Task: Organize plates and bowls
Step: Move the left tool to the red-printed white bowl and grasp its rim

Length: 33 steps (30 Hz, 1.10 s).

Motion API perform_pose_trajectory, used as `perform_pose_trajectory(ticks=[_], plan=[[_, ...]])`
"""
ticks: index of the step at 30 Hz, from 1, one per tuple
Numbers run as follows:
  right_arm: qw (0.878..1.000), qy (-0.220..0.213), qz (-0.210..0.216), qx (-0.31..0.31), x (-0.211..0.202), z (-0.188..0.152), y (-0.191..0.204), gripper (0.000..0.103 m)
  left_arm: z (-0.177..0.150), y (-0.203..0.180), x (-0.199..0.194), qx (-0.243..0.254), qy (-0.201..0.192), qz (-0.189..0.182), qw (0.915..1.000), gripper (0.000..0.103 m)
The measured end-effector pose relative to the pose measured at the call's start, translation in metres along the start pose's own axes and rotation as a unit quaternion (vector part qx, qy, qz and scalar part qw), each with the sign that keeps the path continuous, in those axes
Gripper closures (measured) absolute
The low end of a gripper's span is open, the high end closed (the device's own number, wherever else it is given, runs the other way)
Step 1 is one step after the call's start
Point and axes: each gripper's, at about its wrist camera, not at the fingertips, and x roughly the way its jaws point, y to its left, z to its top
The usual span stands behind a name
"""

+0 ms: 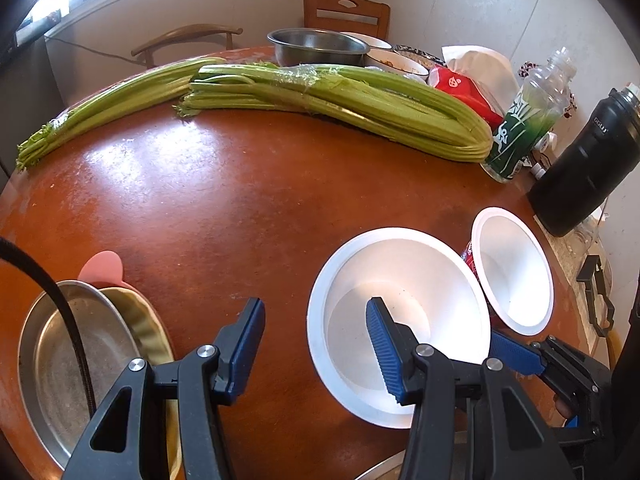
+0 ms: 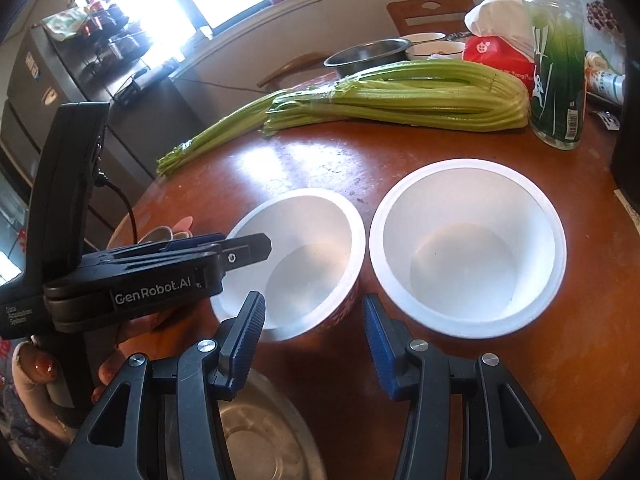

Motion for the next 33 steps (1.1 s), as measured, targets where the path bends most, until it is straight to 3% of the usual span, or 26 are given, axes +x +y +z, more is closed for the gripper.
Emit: perform_pose_trajectory(ticks=[7, 11, 23, 33], plan=[[1.0, -0.003, 0.0, -0.023, 0.007, 0.001, 0.005, 0.051, -0.001, -0.004, 0.006, 0.009, 0.007, -0.014, 0.9998, 0.051], [0.999, -0.006, -0.004, -0.037, 0.008, 0.001, 0.01, 0.053, -0.003, -0.012, 0.007, 0.021, 0.01, -0.032, 0.9992, 0.059], [0.998, -0.025, -0.011, -0.054, -0.002, 0.002, 0.019, 0.053, -0.005, -0.009, -0.012, 0.019, -0.016, -0.038, 0.999, 0.061], [0.996, -0.048, -0.009, -0.069, -0.028, 0.001, 0.034, 0.053, -0.018, -0.016, -0.053, 0.022, -0.054, -0.035, 0.9977, 0.061]])
